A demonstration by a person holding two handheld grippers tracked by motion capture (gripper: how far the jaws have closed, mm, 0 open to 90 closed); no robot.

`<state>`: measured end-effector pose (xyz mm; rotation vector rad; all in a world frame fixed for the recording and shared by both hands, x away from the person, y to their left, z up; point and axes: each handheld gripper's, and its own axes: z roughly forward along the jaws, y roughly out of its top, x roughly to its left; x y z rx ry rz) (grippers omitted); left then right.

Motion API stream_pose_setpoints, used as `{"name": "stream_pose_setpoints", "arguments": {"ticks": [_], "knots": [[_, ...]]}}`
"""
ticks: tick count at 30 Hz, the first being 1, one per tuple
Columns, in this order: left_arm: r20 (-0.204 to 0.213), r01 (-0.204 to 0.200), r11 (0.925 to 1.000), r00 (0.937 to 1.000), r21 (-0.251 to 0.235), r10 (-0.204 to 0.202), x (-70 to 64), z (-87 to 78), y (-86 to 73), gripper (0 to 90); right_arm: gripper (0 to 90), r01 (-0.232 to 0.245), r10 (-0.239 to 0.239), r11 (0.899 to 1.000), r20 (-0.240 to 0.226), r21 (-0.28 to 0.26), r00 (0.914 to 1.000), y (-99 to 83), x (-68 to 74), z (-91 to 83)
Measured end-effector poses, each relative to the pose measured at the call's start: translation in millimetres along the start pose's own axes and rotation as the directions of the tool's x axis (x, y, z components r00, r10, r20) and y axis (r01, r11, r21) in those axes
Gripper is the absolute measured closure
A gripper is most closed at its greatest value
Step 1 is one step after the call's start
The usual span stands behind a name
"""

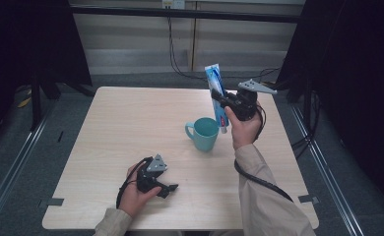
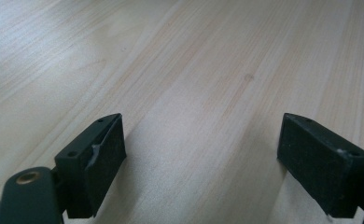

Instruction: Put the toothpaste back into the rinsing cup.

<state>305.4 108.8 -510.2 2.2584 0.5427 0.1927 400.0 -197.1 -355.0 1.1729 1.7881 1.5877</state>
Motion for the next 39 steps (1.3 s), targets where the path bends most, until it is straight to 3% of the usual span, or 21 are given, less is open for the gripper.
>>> {"name": "stream_pose_setpoints", "arguments": {"ticks": [39], "knots": [[0.003, 0.000, 1.0000, 1.0000, -0.001, 0.000, 0.2, 0.0, 0.0, 14.8, 72.9, -0.004, 0.004, 1.000, -0.012, 0.003, 0.9999, -6.1, -1.5, 25.5]]}}
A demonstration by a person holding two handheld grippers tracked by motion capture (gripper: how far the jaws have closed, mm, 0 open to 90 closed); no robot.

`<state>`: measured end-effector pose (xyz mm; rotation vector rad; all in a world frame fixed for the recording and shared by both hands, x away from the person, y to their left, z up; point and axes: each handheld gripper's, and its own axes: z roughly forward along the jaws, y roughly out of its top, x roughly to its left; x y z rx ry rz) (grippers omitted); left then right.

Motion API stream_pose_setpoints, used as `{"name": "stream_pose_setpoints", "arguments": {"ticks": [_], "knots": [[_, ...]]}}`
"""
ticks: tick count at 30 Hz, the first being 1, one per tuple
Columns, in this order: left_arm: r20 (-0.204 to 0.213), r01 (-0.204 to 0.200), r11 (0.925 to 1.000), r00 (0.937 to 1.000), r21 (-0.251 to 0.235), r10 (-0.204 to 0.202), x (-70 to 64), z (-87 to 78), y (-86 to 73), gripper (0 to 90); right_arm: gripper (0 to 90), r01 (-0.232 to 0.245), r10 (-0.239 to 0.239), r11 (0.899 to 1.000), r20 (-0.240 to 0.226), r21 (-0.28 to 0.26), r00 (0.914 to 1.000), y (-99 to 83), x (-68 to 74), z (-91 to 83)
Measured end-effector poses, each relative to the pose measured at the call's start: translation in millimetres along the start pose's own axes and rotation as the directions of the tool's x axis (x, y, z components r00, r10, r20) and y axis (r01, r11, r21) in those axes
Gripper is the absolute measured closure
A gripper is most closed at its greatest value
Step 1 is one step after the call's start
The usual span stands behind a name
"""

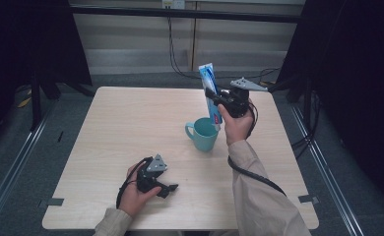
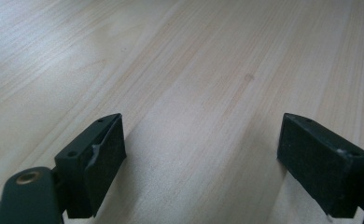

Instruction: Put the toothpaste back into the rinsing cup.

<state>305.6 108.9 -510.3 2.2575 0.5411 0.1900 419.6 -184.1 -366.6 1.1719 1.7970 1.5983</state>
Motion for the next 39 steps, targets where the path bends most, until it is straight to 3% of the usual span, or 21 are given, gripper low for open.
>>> {"name": "stream_pose_setpoints", "arguments": {"ticks": [39], "knots": [[-0.002, 0.000, 1.0000, 1.0000, 0.000, 0.000, -0.2, 0.1, -0.1, 14.8, 72.1, 0.028, -0.027, 0.999, -0.012, 0.026, 0.9995, -27.5, 4.1, 22.5]]}}
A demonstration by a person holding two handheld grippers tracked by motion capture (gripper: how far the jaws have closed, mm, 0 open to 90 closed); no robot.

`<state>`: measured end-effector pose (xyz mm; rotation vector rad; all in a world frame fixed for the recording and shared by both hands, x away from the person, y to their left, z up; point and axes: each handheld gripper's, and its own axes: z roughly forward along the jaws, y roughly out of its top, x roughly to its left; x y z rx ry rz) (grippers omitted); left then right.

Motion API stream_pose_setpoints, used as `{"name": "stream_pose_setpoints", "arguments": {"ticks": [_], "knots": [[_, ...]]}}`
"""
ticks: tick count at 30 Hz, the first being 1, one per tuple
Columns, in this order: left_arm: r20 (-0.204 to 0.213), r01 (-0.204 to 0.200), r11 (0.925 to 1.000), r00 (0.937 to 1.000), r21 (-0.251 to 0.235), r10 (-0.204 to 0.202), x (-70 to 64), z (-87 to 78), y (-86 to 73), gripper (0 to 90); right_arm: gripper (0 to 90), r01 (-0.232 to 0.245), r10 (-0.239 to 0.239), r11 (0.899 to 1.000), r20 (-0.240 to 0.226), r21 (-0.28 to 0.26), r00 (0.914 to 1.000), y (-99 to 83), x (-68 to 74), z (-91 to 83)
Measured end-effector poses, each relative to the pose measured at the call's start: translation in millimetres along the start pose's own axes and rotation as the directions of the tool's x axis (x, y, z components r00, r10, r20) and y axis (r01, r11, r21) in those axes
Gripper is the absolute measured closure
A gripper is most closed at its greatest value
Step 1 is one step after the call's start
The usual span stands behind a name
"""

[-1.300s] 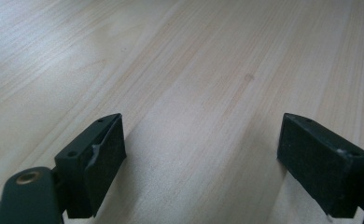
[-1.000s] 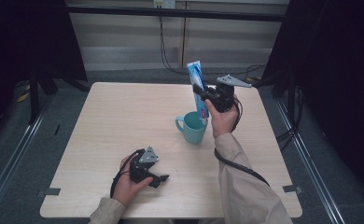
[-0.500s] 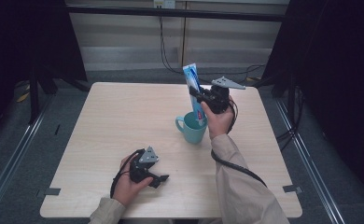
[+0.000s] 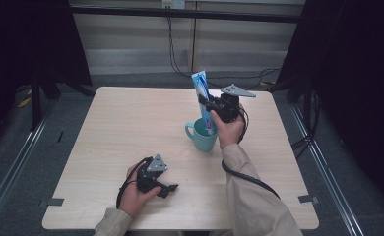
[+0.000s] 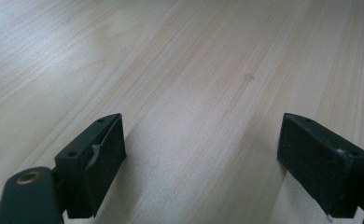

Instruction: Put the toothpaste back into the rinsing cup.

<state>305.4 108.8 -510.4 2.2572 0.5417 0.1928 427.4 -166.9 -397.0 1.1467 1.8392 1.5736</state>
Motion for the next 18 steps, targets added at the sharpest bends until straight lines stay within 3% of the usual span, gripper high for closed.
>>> {"name": "stream_pose_setpoints", "arguments": {"ticks": [18], "knots": [[0.002, 0.003, 1.0000, 1.0000, 0.000, -0.003, -0.1, 0.1, 0.0, 14.8, 71.6, 0.004, -0.004, 1.000, 0.007, 0.031, 1.0000, -17.4, -2.8, -5.3]]}}
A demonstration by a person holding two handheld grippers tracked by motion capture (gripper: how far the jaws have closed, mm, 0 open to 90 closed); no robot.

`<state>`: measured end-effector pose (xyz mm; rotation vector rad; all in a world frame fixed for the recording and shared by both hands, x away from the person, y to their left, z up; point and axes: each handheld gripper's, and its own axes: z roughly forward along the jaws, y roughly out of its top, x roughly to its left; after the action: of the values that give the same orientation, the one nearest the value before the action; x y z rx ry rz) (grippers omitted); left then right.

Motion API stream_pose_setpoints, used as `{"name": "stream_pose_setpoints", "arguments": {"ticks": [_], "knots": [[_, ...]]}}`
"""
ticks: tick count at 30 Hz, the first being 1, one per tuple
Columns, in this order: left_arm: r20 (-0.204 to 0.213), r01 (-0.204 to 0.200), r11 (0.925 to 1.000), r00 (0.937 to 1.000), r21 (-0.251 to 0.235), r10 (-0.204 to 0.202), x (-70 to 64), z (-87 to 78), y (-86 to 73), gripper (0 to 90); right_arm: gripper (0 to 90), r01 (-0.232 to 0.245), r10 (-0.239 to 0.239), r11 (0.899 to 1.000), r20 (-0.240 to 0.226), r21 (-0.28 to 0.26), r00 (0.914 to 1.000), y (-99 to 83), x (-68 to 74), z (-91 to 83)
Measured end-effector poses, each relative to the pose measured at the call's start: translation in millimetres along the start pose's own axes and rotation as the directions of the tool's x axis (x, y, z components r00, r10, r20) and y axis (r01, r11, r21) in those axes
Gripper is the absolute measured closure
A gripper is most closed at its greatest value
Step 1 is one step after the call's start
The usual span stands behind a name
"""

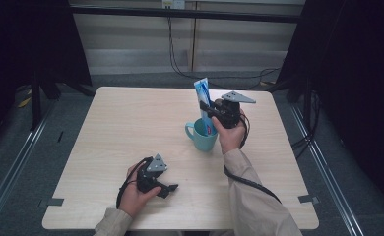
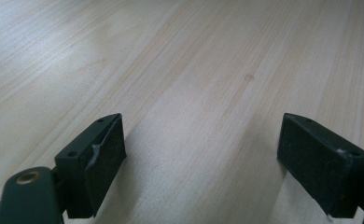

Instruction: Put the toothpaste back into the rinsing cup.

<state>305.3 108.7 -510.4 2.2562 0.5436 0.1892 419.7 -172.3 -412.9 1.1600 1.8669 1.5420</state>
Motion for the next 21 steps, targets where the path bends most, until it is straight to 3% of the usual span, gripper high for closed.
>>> {"name": "stream_pose_setpoints", "arguments": {"ticks": [21], "knots": [[0.000, 0.001, 1.0000, 1.0000, 0.001, -0.001, -0.1, 0.0, 0.0, 14.8, 71.1, 0.013, -0.014, 0.998, 0.006, 0.054, 0.9999, -14.6, -0.2, -1.4]]}}
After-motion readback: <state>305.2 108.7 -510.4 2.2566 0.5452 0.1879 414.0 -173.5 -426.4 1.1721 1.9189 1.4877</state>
